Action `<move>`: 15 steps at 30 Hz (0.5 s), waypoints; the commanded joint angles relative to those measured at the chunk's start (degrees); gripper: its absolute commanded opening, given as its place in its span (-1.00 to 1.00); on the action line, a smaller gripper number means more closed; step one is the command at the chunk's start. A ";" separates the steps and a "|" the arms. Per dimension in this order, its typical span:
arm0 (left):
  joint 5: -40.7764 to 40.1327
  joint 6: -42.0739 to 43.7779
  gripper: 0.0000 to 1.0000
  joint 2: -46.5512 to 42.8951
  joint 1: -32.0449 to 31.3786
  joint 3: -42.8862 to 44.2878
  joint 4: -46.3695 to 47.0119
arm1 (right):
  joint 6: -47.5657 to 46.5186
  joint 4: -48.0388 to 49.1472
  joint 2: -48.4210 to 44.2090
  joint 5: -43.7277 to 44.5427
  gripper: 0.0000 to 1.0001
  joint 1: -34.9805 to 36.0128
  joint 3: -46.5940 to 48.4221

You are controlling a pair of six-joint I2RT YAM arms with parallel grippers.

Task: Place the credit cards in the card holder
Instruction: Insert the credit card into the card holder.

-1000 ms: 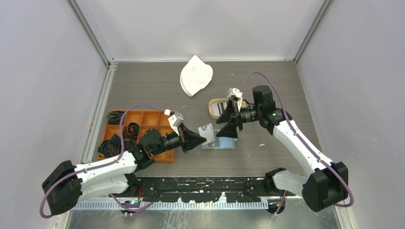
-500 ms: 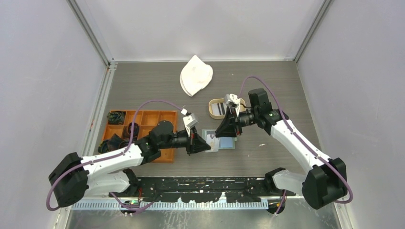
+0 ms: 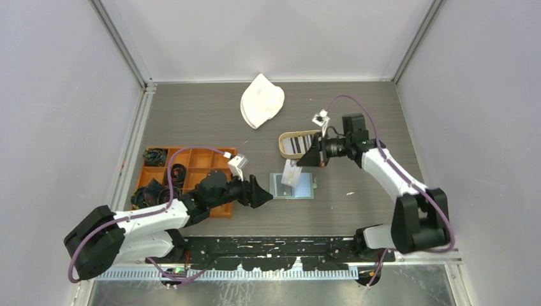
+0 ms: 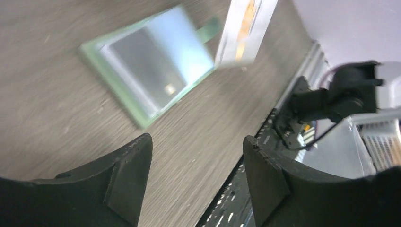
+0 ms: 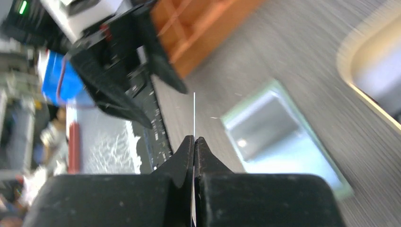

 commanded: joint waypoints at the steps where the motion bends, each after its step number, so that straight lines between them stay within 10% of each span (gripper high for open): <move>1: -6.16 -10.58 0.42 2.69 0.91 -1.84 5.26 | 14.66 2.59 8.70 8.60 -0.98 -9.72 -0.75; 15: -10.69 -19.85 0.41 15.94 0.91 8.14 -6.37 | 26.10 16.85 12.49 13.20 -0.98 -10.58 -8.70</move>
